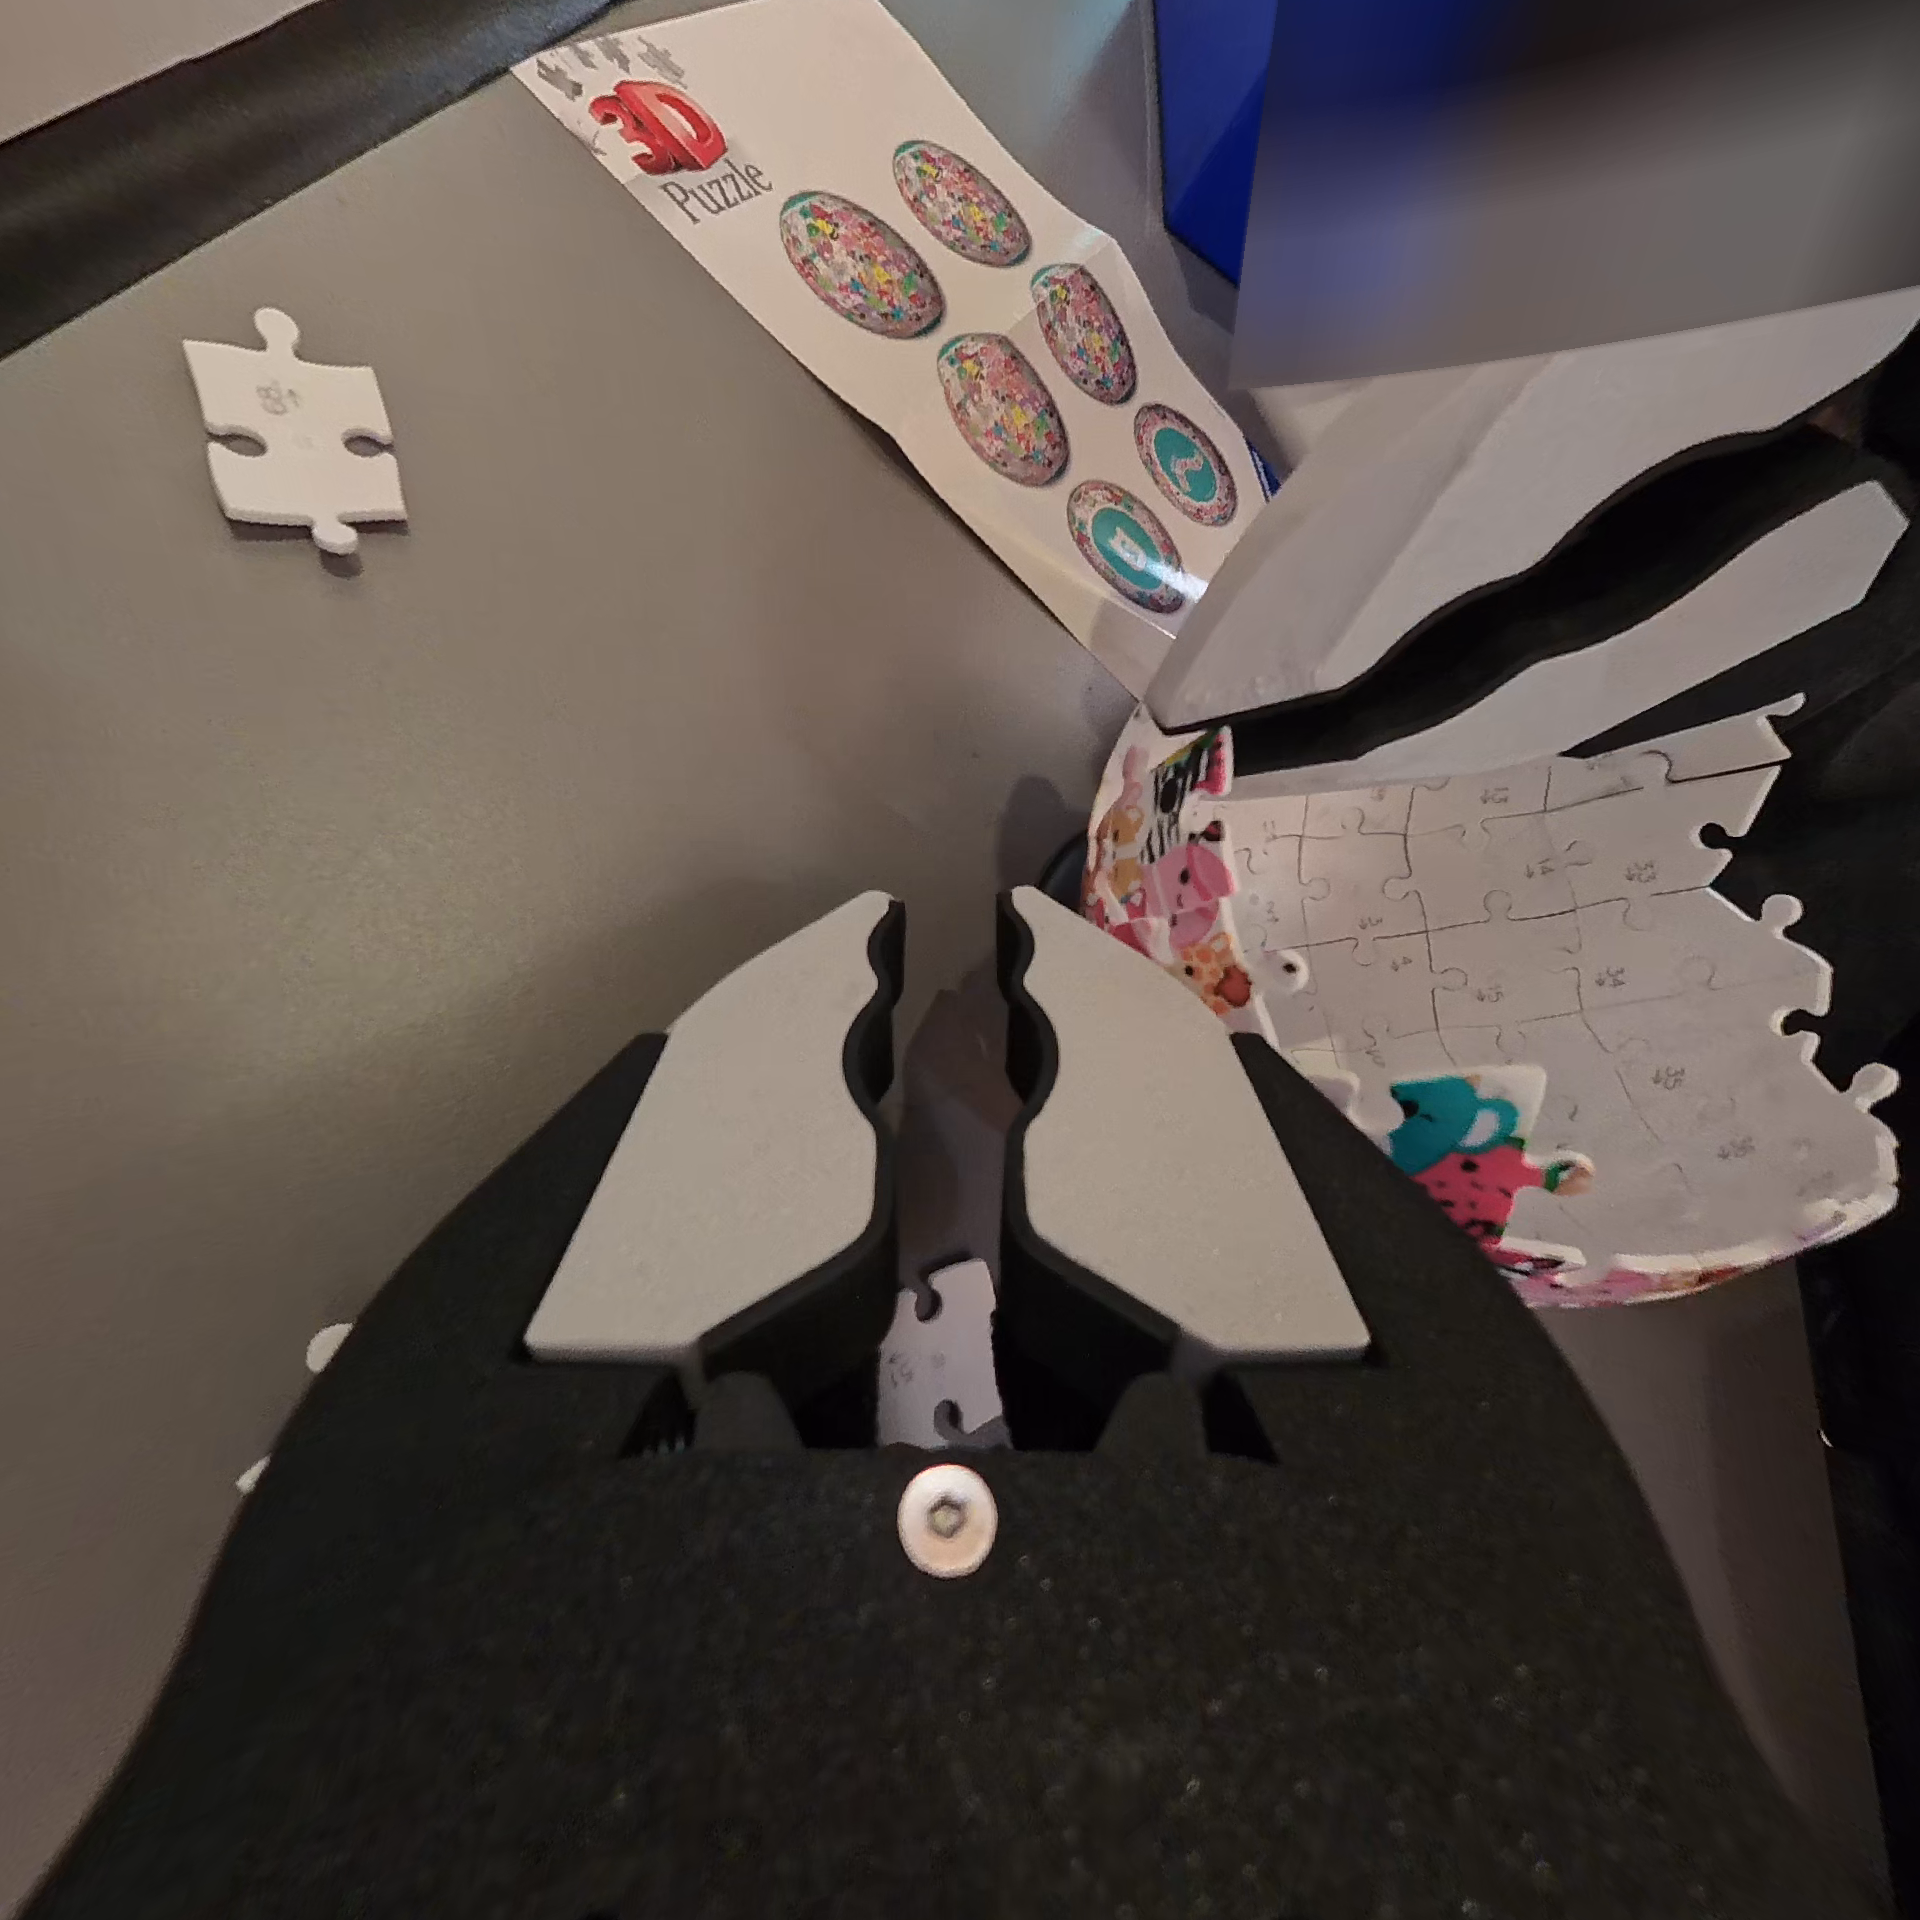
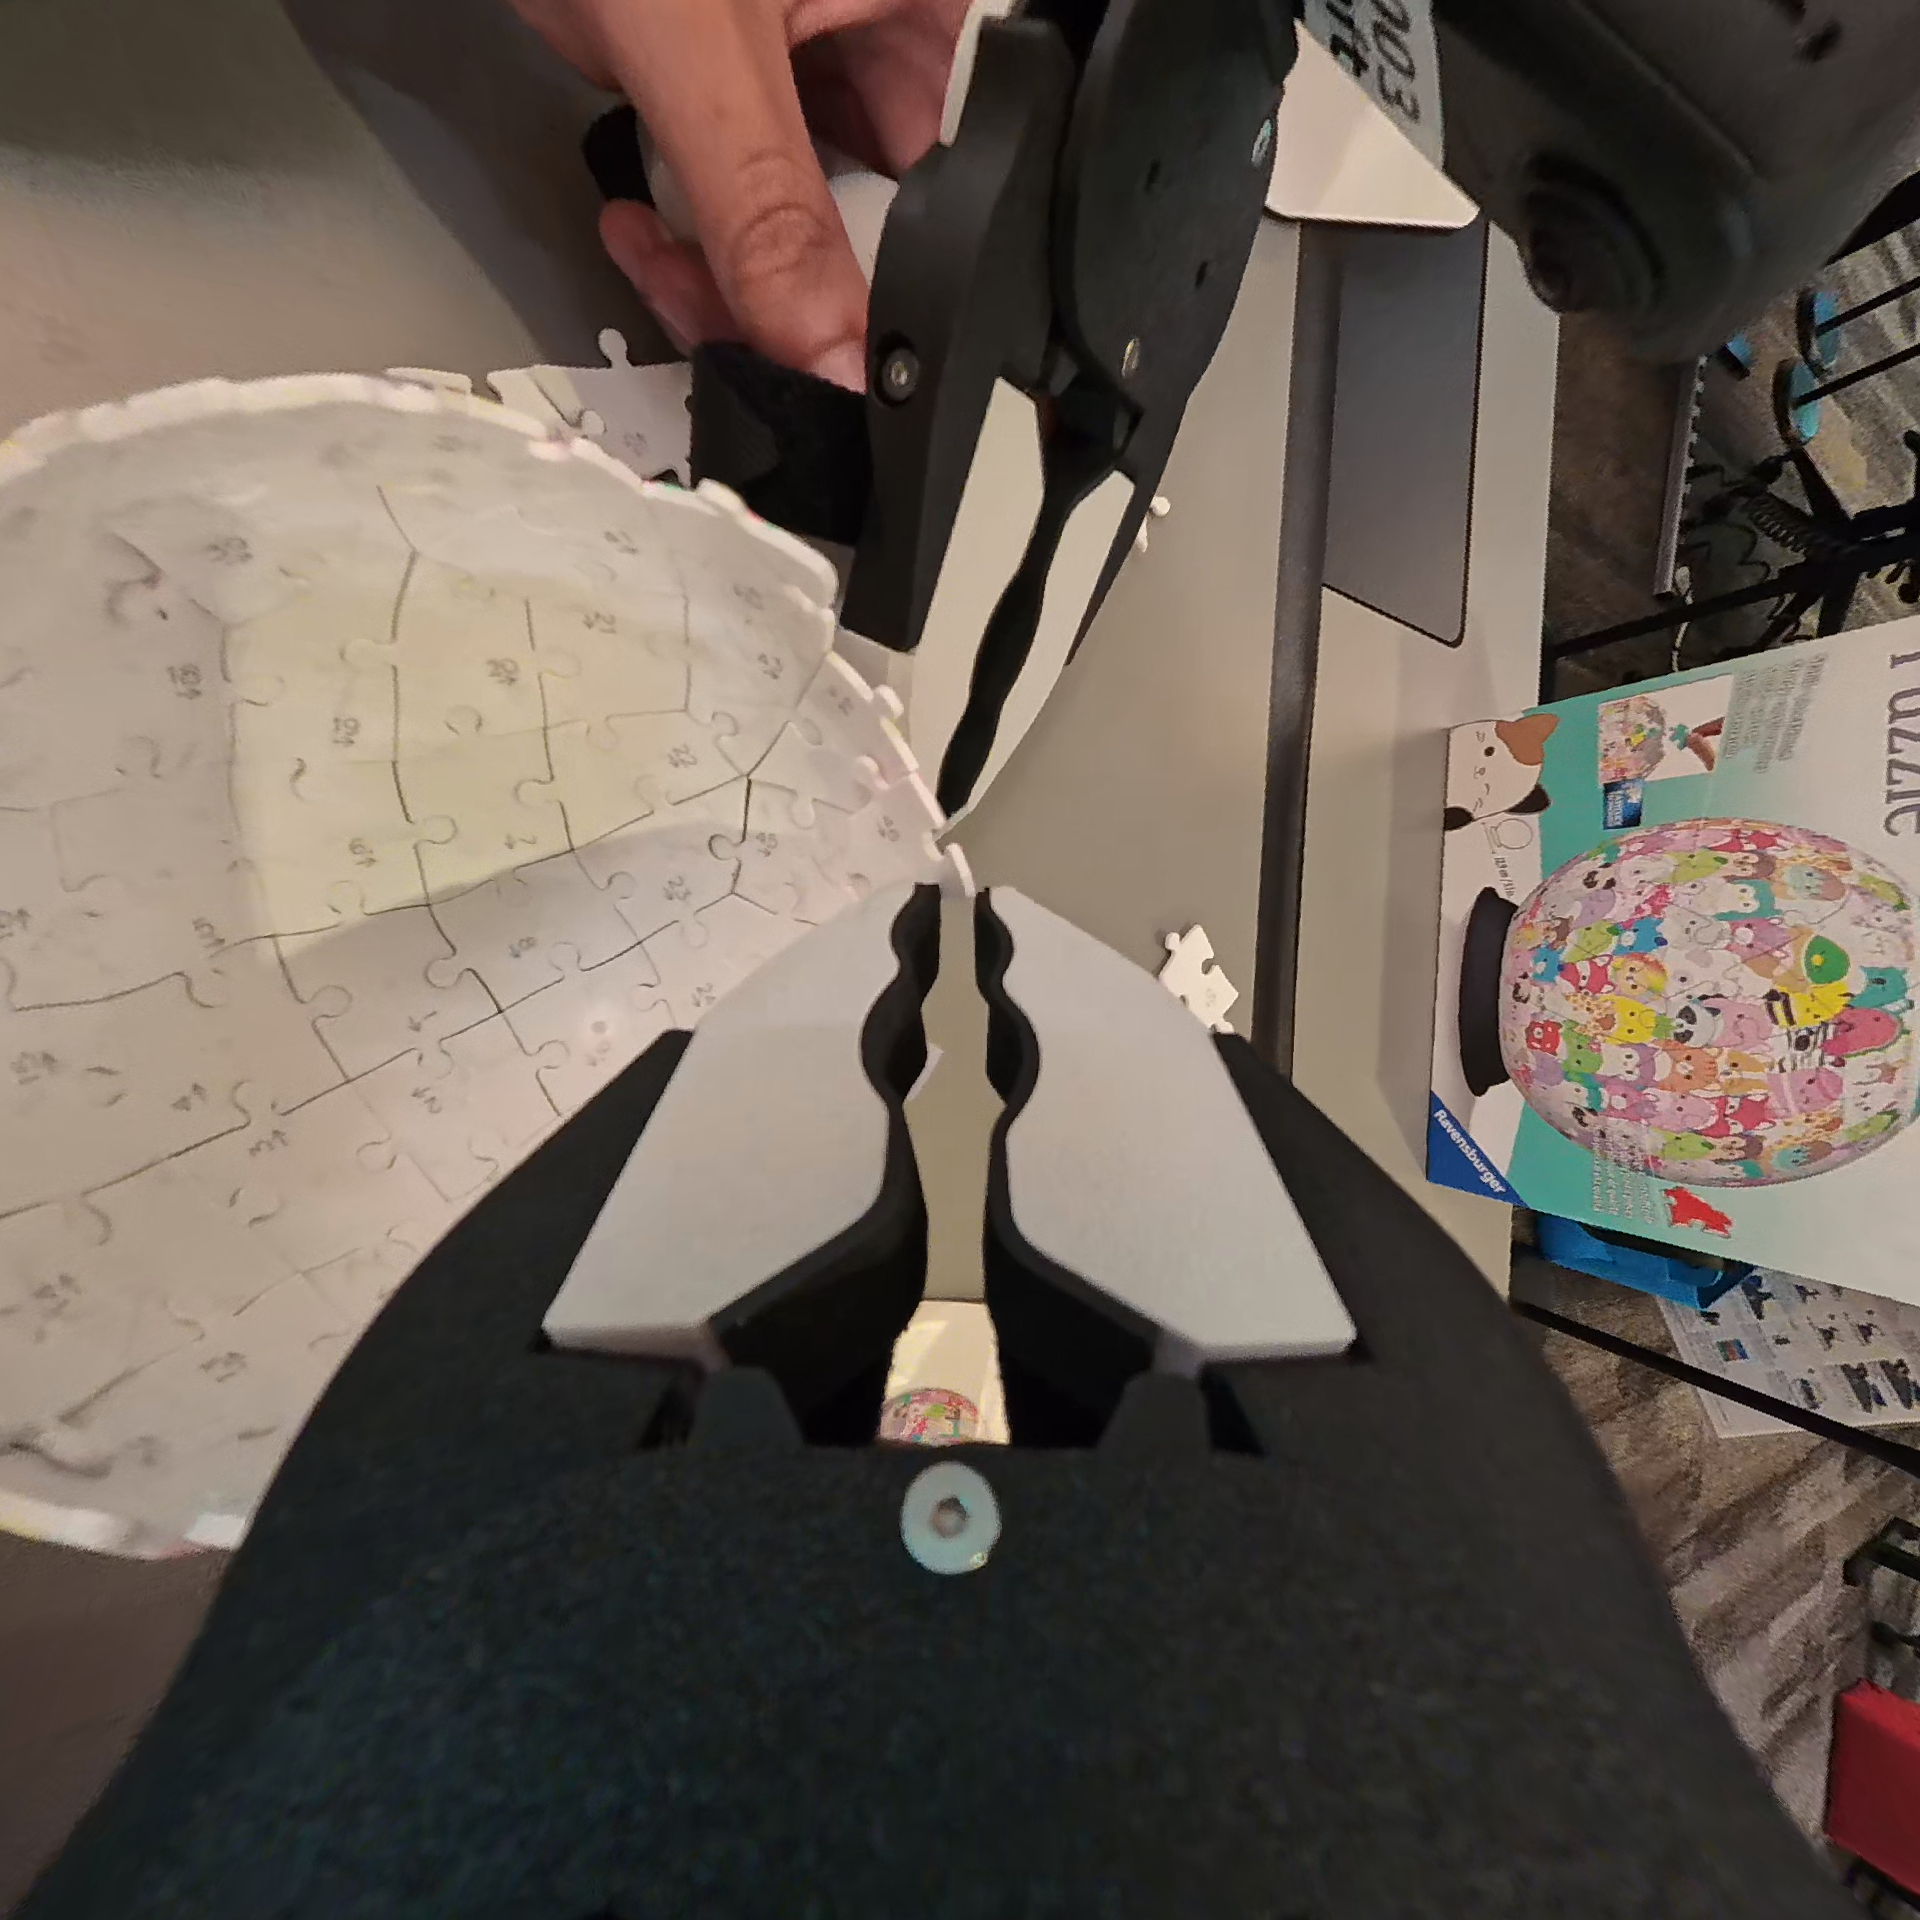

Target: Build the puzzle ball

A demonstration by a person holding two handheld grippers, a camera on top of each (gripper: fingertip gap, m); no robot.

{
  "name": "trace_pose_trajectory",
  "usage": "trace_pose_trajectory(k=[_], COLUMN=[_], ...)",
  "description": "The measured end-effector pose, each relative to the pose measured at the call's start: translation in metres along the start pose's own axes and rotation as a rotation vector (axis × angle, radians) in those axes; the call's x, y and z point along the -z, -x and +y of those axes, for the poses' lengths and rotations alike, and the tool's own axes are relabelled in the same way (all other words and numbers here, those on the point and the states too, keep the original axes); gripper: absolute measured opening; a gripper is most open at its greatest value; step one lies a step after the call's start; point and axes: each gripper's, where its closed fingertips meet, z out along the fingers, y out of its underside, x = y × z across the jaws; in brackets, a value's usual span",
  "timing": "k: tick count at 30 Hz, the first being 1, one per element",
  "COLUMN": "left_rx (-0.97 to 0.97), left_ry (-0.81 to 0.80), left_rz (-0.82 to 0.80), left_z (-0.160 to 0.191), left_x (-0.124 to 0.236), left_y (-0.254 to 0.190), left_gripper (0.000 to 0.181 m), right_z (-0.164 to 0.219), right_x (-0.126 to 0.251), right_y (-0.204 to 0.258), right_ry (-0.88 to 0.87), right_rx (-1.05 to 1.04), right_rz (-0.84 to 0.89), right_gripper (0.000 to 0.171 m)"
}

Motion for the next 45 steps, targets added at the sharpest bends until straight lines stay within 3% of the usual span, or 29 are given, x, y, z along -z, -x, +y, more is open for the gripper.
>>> trace_pose_trajectory(k=[25,36,45], left_rx=[-0.002,0.000,0.005], left_ry=[0.005,-0.001,-0.085], left_rz=[0.005,0.006,0.015], left_z=[0.001,0.000,-0.007], left_x=[-0.001,0.000,0.009], left_y=[-0.001,-0.001,-0.001], left_gripper=[0.017,0.017,0.017], right_z=[0.000,-0.009,-0.038], right_x=[0.002,0.013,0.025], right_y=[0.003,0.000,-0.014], right_ry=[-0.007,-0.093,-0.169], right_rx=[0.016,0.031,0.106], right_rz=[-0.012,-0.019,-0.066], right_gripper=[0.010,0.016,0.002])
